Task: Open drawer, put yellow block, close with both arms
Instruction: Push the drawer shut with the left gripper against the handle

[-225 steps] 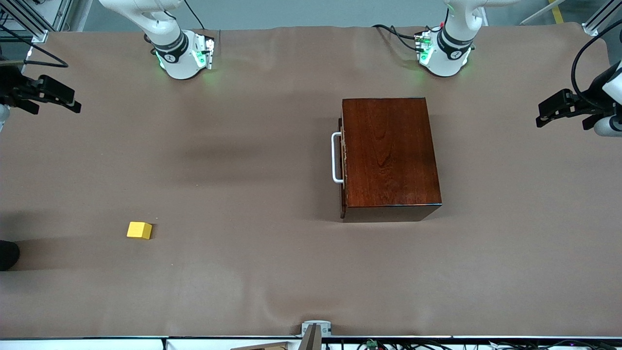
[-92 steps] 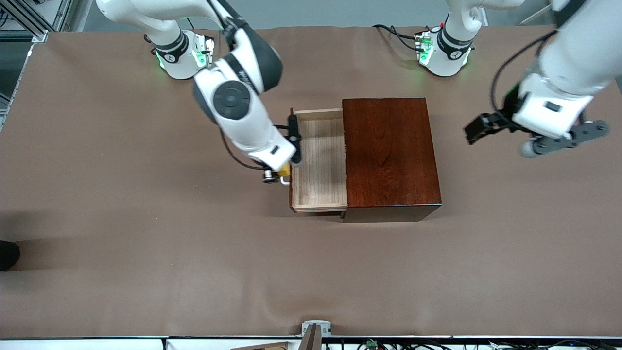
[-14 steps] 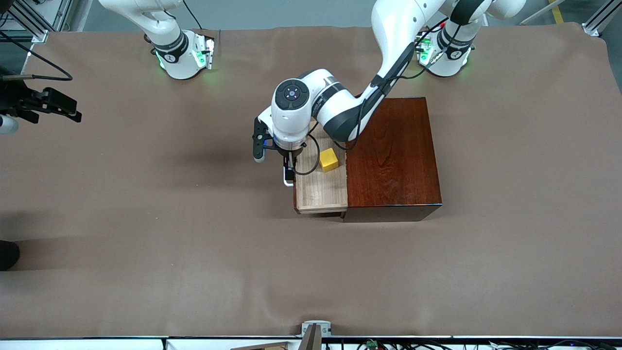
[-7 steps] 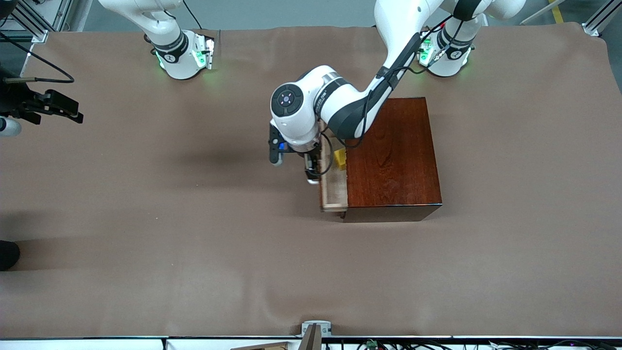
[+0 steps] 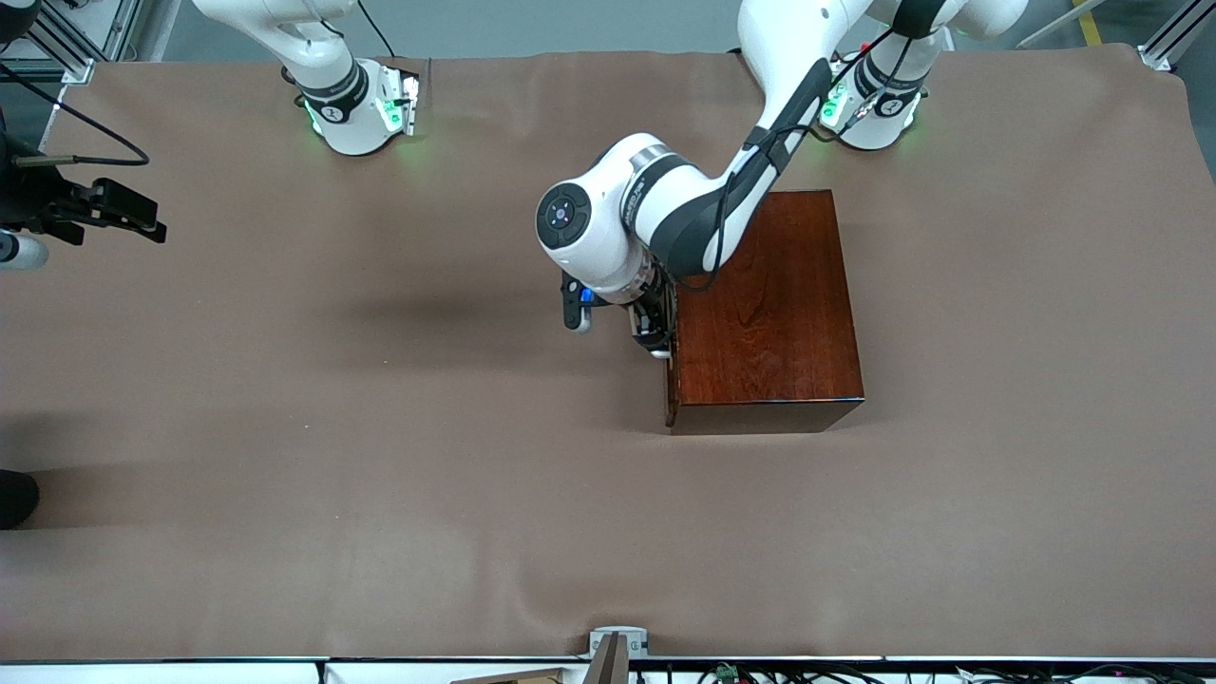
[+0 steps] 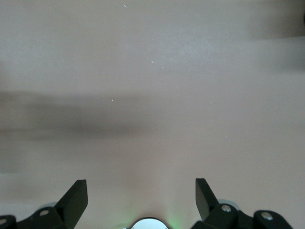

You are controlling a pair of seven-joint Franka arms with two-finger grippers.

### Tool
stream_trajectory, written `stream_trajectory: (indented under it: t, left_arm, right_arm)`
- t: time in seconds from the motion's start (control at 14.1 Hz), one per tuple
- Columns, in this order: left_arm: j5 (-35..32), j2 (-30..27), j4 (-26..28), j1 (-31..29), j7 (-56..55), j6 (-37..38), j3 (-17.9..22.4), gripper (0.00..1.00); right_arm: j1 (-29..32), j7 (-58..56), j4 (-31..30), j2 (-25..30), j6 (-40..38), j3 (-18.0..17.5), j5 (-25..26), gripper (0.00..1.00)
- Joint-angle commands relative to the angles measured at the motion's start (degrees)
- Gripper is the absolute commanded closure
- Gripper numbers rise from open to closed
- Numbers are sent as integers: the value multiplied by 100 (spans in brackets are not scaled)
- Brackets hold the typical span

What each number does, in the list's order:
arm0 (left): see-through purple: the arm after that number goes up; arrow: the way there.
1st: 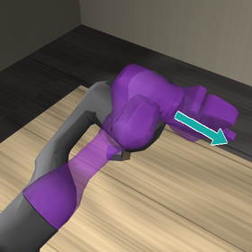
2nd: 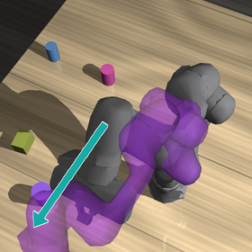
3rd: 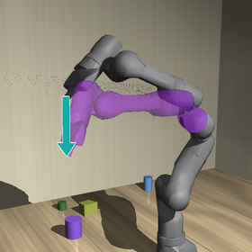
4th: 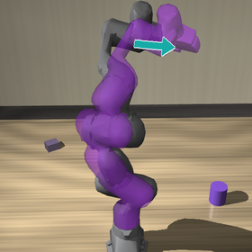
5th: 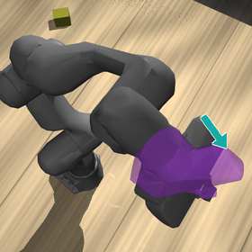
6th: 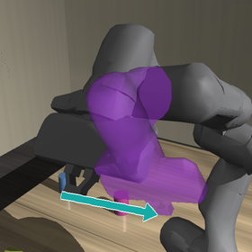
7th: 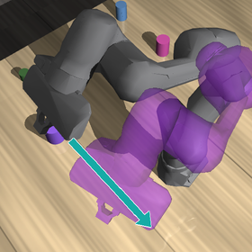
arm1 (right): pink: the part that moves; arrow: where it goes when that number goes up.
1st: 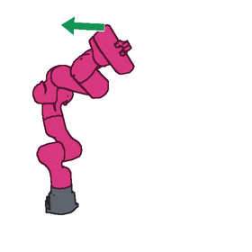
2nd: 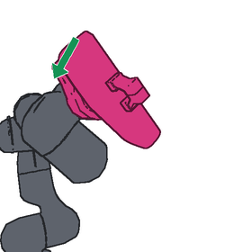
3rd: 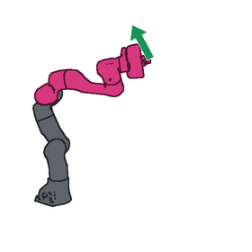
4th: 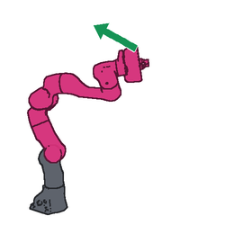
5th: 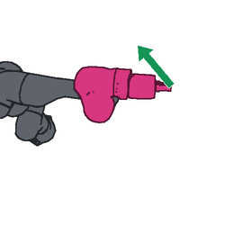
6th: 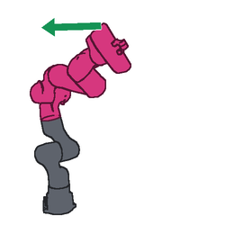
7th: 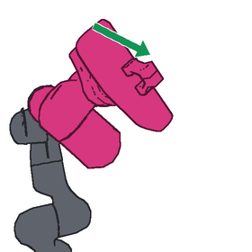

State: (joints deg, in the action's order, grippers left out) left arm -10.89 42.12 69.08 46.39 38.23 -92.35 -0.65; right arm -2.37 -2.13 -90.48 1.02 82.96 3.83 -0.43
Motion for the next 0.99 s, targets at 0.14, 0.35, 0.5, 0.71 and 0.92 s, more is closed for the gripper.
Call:
stream_trajectory:
  t: [0.14, 0.35, 0.5, 0.71, 0.92]
  left_arm:
    - [-212, -195, 168, 19, -227, 262, 65, 0]
    - [-124, -545, 150, 36, -1998, -501, -145, 0]
    - [-62, -861, 150, 19, -3403, -609, -268, 0]
    - [-45, -1450, 185, -7, -5399, -557, -234, 0]
    - [-71, -2004, 220, -235, -6668, -137, -155, 0]
  right_arm:
    - [17, -7, 21, 4, 18, -66, 8, 0]
    - [17, -15, 30, 4, 18, -66, 8, 0]
    - [8, -15, 22, 4, 18, -75, 8, 0]
    - [17, -15, 21, 4, 9, -84, 8, 0]
    - [8, -15, 13, 4, 9, -84, 8, 0]
